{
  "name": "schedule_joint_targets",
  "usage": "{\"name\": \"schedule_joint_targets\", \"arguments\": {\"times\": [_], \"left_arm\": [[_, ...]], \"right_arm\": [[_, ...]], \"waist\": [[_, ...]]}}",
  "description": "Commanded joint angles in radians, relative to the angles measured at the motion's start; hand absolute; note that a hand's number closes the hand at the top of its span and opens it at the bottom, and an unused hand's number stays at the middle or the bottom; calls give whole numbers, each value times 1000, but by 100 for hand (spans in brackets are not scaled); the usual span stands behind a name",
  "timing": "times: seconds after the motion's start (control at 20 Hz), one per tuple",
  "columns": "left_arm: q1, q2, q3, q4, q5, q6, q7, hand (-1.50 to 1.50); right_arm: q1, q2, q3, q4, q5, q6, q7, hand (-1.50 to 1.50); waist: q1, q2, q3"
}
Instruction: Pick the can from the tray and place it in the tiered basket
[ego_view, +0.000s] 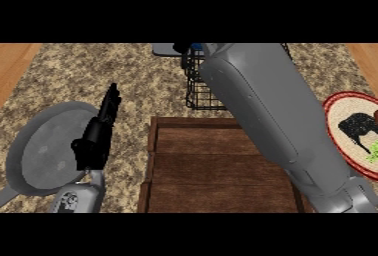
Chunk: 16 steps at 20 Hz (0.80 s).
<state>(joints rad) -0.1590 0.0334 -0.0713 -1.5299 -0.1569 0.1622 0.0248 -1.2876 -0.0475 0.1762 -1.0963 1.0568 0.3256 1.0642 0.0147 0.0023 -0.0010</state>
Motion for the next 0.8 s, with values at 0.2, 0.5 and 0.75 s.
{"name": "schedule_joint_targets", "arguments": {"times": [0.2, 0.5, 0.75], "left_arm": [[-11, 9, 14, -1, 8, -13, 22, 0], [14, -10, -3, -5, -10, 8, -19, 0], [27, 3, 3, -24, 5, -3, -3, 0]], "right_arm": [[5, -61, -65, 155, 63, -57, -49, 150], [77, -17, -228, 162, 9, -285, -12, -150], [140, -1, -282, 98, -47, -371, -93, -150]], "waist": [[-6, 0, 1], [1, 3, 1], [-6, -1, 1]]}}
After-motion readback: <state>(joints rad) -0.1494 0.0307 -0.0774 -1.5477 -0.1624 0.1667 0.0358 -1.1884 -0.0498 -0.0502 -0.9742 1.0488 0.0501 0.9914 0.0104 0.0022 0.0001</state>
